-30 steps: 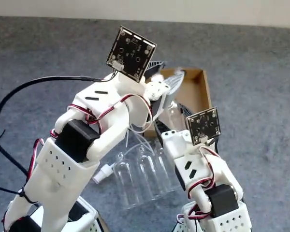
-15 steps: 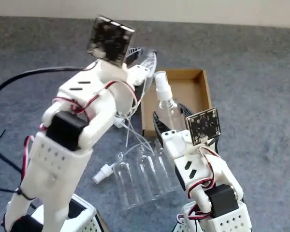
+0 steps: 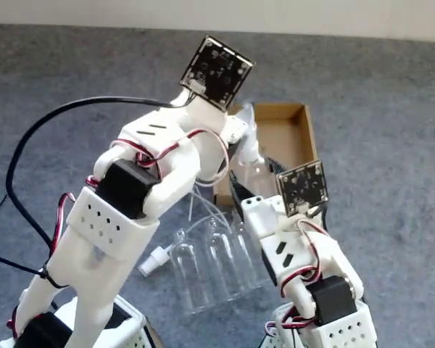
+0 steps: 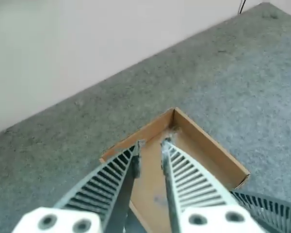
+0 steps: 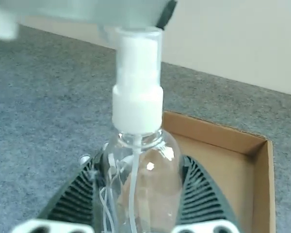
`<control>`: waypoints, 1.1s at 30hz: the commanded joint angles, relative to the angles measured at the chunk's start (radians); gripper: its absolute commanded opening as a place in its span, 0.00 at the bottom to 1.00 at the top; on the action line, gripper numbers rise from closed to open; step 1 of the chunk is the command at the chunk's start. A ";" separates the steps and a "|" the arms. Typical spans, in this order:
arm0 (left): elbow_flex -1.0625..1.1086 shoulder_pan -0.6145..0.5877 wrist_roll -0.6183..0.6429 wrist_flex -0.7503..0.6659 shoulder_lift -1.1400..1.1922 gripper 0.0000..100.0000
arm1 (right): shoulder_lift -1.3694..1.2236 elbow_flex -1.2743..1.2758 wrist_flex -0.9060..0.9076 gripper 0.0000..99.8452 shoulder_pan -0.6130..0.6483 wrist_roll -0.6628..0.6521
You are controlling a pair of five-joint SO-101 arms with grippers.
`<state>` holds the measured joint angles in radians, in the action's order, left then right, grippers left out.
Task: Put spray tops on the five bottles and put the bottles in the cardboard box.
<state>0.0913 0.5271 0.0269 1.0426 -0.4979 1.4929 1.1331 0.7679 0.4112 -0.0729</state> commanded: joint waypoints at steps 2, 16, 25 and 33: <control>-0.036 0.025 -0.012 0.044 -0.001 0.08 | 0.013 -0.010 -0.001 0.00 0.002 0.003; -0.068 -0.366 -0.014 0.379 -0.263 0.17 | 0.001 -0.016 -0.107 0.00 -0.013 0.002; 0.591 -0.395 -0.014 0.083 -0.538 0.17 | -0.449 -0.232 -0.255 0.00 -0.044 0.011; 0.894 -0.251 -0.009 -0.037 -0.766 0.29 | -0.814 -0.536 -0.257 0.00 0.071 0.104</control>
<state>0.9183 0.1895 0.0192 1.0441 -1.1577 0.7595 0.7342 0.5378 0.4496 -0.0345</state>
